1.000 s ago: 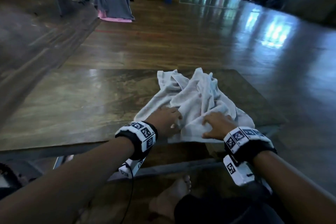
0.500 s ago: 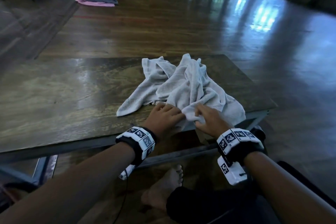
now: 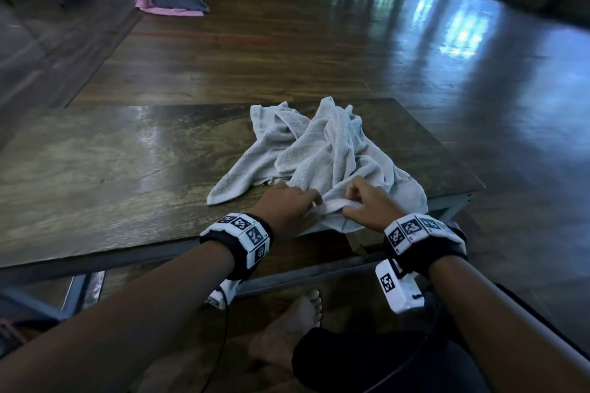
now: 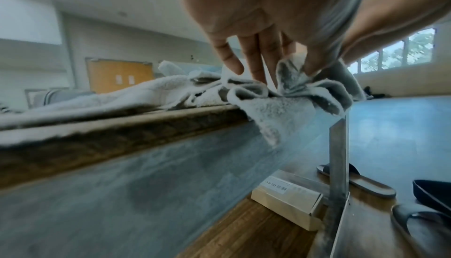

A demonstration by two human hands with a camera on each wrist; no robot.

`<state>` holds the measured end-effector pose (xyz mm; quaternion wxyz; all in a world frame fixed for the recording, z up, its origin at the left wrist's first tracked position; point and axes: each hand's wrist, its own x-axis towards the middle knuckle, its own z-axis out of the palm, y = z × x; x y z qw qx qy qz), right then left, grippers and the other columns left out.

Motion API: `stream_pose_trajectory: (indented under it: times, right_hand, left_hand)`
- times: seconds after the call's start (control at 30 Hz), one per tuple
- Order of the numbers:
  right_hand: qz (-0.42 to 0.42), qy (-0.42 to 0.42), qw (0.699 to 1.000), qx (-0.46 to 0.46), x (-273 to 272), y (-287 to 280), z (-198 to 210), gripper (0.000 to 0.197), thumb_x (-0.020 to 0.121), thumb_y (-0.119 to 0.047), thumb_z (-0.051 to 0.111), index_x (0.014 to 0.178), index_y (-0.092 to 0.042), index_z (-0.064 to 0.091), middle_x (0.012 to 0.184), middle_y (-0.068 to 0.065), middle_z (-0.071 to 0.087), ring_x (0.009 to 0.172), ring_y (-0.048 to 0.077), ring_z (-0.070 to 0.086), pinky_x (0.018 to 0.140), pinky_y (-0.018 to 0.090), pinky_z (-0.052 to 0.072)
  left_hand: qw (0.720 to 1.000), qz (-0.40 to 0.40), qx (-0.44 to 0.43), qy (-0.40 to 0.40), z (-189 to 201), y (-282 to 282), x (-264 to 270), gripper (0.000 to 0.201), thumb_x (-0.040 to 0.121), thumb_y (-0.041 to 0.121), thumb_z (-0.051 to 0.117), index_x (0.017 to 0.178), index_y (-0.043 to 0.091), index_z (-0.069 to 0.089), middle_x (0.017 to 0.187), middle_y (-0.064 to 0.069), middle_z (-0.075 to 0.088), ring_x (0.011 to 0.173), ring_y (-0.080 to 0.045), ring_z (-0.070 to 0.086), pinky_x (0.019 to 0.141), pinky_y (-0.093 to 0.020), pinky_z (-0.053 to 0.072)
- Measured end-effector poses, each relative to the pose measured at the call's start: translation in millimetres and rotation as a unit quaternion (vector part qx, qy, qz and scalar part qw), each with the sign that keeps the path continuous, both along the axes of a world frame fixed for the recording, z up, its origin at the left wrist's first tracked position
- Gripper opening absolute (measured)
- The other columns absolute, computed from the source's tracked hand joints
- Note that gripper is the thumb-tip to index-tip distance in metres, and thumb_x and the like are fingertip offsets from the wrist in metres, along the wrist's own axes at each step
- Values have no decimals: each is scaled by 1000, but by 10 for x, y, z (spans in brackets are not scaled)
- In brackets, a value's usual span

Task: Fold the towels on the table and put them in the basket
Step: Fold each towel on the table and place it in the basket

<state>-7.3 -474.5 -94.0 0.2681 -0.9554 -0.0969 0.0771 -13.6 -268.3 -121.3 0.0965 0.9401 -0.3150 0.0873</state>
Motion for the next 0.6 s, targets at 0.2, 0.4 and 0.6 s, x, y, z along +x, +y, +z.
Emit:
stream_pose_trajectory:
  times: [0.2, 0.4, 0.6]
  right_hand:
    - [7, 22, 1000, -8, 39, -53, 45, 8, 86, -17, 56, 81, -14, 50, 67, 1, 53, 64, 14, 48, 61, 28, 36]
    - [9, 15, 1000, 13, -22, -110, -108, 15, 84, -11, 62, 77, -20, 52, 75, -11, 57, 71, 4, 55, 59, 15, 37]
    - [-2, -40, 999, -23, -91, -317, -44, 14, 83, -17, 64, 79, -28, 56, 77, -4, 66, 72, 13, 63, 66, 30, 52]
  left_hand:
    - [999, -3, 0, -40, -20, -48, 28, 32, 92, 46, 42, 110, 25, 58, 89, -4, 71, 83, -26, 64, 82, -32, 37]
    - [997, -6, -81, 7, 1, 61, 22, 35, 96, 39, 39, 83, 20, 64, 70, -1, 68, 63, -23, 61, 61, -30, 45]
    - [992, 9, -122, 10, 170, 228, 30, 28, 94, 33, 46, 83, 19, 68, 74, 2, 69, 67, -19, 62, 60, -32, 47]
